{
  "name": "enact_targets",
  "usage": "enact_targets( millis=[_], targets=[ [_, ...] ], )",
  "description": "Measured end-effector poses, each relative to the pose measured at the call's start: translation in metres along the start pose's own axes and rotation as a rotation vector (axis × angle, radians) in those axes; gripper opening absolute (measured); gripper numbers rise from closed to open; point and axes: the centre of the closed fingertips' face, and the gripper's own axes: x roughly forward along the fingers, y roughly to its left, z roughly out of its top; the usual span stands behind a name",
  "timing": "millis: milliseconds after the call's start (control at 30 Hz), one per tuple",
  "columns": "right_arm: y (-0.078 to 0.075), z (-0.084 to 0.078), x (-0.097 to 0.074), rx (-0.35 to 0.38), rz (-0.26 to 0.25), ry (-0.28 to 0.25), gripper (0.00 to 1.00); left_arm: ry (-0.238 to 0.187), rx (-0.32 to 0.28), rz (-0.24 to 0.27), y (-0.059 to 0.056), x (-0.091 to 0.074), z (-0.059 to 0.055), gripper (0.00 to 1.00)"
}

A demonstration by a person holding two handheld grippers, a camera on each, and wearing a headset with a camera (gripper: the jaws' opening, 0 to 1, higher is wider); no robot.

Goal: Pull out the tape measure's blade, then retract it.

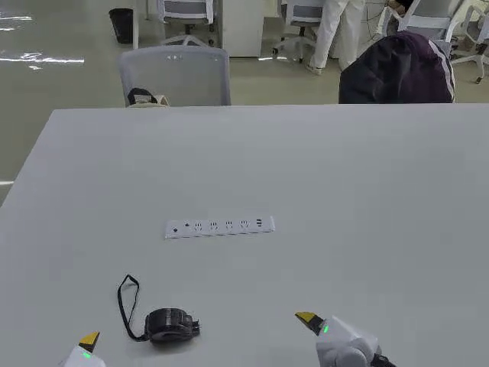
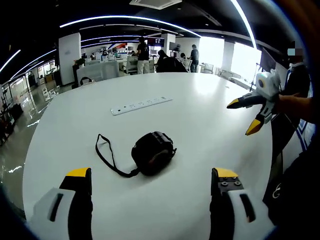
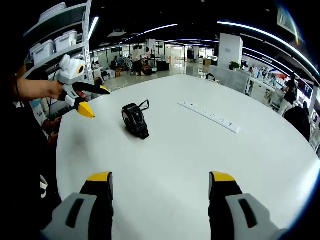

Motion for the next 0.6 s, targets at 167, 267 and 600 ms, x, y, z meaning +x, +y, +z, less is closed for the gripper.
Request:
enact_targets(
  millis=[167,267,600],
  targets=[
    [-0.003,-0.004,-0.02,0.029,-0.036,-0.018,0.83,-0.012,0.004,0.004,0.0,-0.018,0.008,0.99],
    [-0.004,-0.002,-0.031,0.056,-0.059,-0.042,0.85,-0.017,0.013,-0.003,-0.004,-0.026,0.012,0.99],
    [0.003,0.003,-0.051,0.08,-0.079,-0.089,0.91,-0.021,0.075,-0.041,-0.008,-0.045,0.012,0.99]
  ],
)
